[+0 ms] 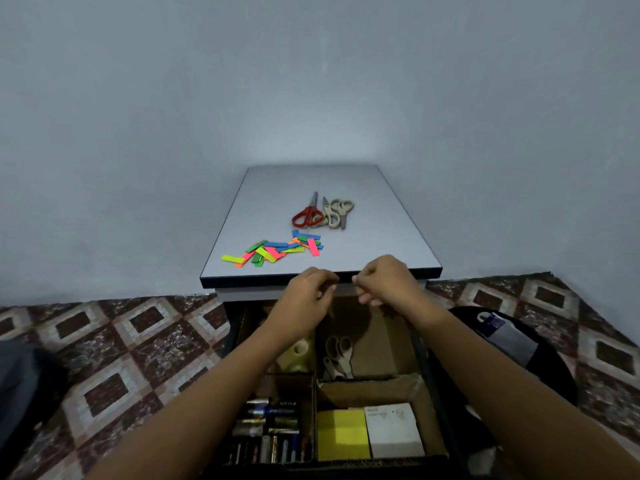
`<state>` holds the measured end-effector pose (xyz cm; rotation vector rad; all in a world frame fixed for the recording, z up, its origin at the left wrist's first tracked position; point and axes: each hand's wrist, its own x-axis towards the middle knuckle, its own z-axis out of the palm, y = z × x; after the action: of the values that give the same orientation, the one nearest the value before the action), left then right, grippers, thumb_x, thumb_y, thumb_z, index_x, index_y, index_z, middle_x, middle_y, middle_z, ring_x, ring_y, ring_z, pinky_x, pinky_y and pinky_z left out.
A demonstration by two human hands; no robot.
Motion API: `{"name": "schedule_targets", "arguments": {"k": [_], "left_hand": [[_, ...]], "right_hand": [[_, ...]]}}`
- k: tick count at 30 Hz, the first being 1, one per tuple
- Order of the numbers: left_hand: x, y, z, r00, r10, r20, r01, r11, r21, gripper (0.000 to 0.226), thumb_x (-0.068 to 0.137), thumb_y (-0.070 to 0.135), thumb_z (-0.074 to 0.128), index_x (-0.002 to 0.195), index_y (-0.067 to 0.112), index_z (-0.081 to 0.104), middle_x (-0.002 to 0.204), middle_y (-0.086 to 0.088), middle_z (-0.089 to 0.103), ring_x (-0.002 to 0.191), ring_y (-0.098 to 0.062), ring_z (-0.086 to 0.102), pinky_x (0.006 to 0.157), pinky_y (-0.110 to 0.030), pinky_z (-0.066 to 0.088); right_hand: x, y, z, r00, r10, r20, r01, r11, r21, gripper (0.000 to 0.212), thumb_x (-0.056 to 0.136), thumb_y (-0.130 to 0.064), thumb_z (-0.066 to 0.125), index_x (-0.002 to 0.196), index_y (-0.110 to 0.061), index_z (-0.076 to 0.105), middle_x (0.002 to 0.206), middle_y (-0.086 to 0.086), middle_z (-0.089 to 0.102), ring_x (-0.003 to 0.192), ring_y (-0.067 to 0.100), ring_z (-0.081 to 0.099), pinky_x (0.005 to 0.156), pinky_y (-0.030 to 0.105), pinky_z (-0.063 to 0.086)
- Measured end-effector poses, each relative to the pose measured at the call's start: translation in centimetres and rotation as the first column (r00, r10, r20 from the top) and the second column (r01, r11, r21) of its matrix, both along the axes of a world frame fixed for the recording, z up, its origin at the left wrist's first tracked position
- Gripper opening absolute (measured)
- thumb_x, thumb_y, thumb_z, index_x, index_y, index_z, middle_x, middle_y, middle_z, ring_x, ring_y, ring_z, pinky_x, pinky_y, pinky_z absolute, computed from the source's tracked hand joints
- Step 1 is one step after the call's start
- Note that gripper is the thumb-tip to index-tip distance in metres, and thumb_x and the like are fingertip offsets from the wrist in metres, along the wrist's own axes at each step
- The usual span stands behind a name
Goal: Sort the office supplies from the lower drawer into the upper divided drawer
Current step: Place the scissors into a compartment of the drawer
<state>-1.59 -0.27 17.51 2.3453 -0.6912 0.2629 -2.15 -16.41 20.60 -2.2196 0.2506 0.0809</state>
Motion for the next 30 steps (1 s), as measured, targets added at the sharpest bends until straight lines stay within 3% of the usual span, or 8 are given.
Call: {"name": "schedule_targets", "arguments": {"k": [3, 8, 12, 13, 17, 22, 27, 30], "left_hand": [[2.0, -0.6, 2.6, 0.999, 0.028, 0.046, -0.027, 1.000, -0.005, 0.022, 0.094, 0.017, 0.053, 0.112, 0.009, 0.062, 0.107, -0.003, 0.062, 0.093, -0.008, 0.055, 0.079, -0.017, 0.042], [6.4, -1.1, 4.9, 0.993, 0.112, 0.028, -0.112, 0.994, -0.013, 0.021, 0.093, 0.014, 0.054, 0.108, 0.006, 0.064, 0.109, -0.010, 0.065, 0.094, -0.019, 0.061, 0.082, -0.027, 0.048], [9.6, -1.7, 5.3, 0.990, 0.130, 0.059, -0.137, 0.981, 0.135, 0.023, 0.092, 0.014, 0.052, 0.108, 0.005, 0.066, 0.111, -0.011, 0.063, 0.099, -0.024, 0.058, 0.081, -0.026, 0.043], [10.4, -1.9, 5.2, 0.991, 0.121, 0.064, -0.131, 0.975, 0.182, 0.025, 0.092, 0.013, 0.050, 0.108, 0.004, 0.067, 0.111, -0.013, 0.062, 0.101, -0.026, 0.057, 0.084, -0.030, 0.045], [13.4, -2.6, 4.8, 0.989, 0.090, 0.115, -0.128, 0.915, 0.382, 0.033, 0.092, 0.010, 0.041, 0.116, 0.008, 0.063, 0.125, -0.012, 0.055, 0.114, -0.033, 0.049, 0.093, -0.042, 0.044], [15.0, -3.9, 4.8, 0.997, 0.055, 0.061, -0.080, 0.813, 0.577, 0.035, 0.097, 0.023, 0.036, 0.125, 0.013, 0.054, 0.137, -0.008, 0.044, 0.130, -0.029, 0.034, 0.102, -0.046, 0.032], [15.1, -4.6, 4.3, 0.998, 0.020, 0.065, -0.058, 0.762, 0.646, 0.036, 0.097, 0.030, 0.033, 0.120, 0.011, 0.054, 0.132, -0.008, 0.050, 0.126, -0.027, 0.039, 0.104, -0.051, 0.028], [14.9, -5.0, 4.4, 0.998, 0.019, 0.067, -0.058, 0.759, 0.649, 0.034, 0.095, 0.028, 0.035, 0.118, 0.012, 0.056, 0.131, -0.007, 0.050, 0.127, -0.025, 0.039, 0.108, -0.061, 0.016]], "right_hand": [[1.5, 0.2, 2.8, 0.993, -0.061, 0.098, 0.059, 0.998, 0.025, 0.011, 0.091, -0.015, 0.059, 0.090, -0.006, 0.066, 0.075, 0.007, 0.067, 0.063, 0.014, 0.065, 0.059, 0.022, 0.054], [5.0, 0.3, 4.1, 0.968, -0.133, 0.211, 0.145, 0.989, -0.040, 0.019, 0.088, -0.007, 0.056, 0.087, 0.006, 0.070, 0.081, 0.019, 0.071, 0.077, 0.029, 0.069, 0.074, 0.039, 0.059], [7.7, 0.5, 3.5, 0.969, -0.093, 0.229, 0.140, 0.970, -0.198, 0.023, 0.088, -0.002, 0.049, 0.072, -0.002, 0.066, 0.076, 0.015, 0.064, 0.078, 0.029, 0.060, 0.060, 0.027, 0.045], [8.3, 0.4, 3.3, 0.972, -0.068, 0.227, 0.122, 0.964, -0.235, 0.024, 0.088, -0.001, 0.047, 0.074, -0.006, 0.067, 0.079, 0.014, 0.064, 0.083, 0.030, 0.060, 0.062, 0.026, 0.045], [10.4, 0.0, 2.3, 0.982, 0.065, 0.177, 0.003, 0.932, -0.363, 0.032, 0.092, -0.003, 0.044, 0.118, -0.004, 0.063, 0.123, 0.016, 0.061, 0.115, 0.032, 0.054, 0.097, 0.035, 0.044], [12.2, -0.8, 0.9, 0.976, 0.194, 0.103, -0.100, 0.809, -0.579, 0.033, 0.093, -0.016, 0.039, 0.120, -0.016, 0.058, 0.126, 0.010, 0.056, 0.114, 0.034, 0.049, 0.092, 0.038, 0.043], [12.4, -1.3, 0.6, 0.967, 0.238, 0.095, -0.109, 0.717, -0.688, 0.032, 0.095, -0.017, 0.035, 0.118, -0.013, 0.056, 0.125, 0.008, 0.055, 0.114, 0.031, 0.044, 0.088, 0.038, 0.039], [12.1, -1.5, 0.5, 0.967, 0.227, 0.113, -0.080, 0.695, -0.714, 0.033, 0.094, -0.015, 0.035, 0.119, -0.011, 0.057, 0.124, 0.009, 0.055, 0.114, 0.030, 0.045, 0.089, 0.039, 0.039]]}}
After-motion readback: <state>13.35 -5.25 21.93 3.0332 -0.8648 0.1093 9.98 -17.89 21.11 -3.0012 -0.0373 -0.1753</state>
